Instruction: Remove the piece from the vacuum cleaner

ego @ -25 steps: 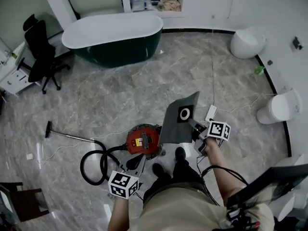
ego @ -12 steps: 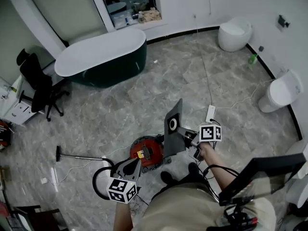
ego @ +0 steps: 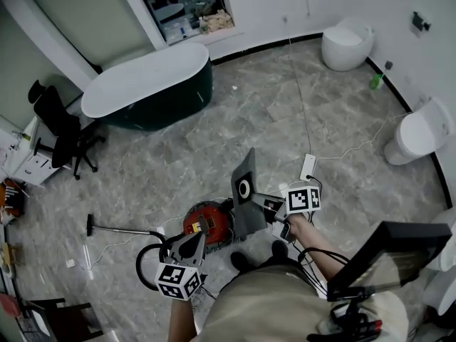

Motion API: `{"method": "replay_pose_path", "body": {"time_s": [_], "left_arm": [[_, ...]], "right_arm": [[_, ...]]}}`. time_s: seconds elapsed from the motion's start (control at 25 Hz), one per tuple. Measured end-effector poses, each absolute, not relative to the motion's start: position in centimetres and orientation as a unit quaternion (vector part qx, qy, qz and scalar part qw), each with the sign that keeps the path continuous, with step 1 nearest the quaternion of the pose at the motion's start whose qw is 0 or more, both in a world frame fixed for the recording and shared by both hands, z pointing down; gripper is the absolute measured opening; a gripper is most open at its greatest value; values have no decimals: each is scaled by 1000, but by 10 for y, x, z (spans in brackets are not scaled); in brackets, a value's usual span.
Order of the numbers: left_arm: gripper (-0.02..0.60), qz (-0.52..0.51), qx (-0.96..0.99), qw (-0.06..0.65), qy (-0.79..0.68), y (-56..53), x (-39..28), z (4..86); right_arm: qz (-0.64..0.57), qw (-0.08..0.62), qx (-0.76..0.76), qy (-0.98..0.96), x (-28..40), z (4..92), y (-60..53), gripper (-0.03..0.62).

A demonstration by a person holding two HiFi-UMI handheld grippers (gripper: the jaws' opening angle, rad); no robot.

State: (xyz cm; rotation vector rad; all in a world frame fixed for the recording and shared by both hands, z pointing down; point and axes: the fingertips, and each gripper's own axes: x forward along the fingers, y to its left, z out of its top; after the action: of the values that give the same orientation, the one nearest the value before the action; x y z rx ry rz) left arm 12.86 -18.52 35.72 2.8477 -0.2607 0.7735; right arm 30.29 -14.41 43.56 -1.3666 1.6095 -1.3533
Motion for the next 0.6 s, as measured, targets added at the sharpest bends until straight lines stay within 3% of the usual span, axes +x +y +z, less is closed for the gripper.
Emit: {"method": "replay_pose_path", "body": {"time_s": [0.24,0.6], "left_arm": [[5,267,953,97,-106,-134,161,354],[5,285,942,120,-129,-109,142,368]], "right_arm": [[-531,301,-483,628,317,434,-108,34],[-531,276,-469,649,311,432,-86,34]]}}
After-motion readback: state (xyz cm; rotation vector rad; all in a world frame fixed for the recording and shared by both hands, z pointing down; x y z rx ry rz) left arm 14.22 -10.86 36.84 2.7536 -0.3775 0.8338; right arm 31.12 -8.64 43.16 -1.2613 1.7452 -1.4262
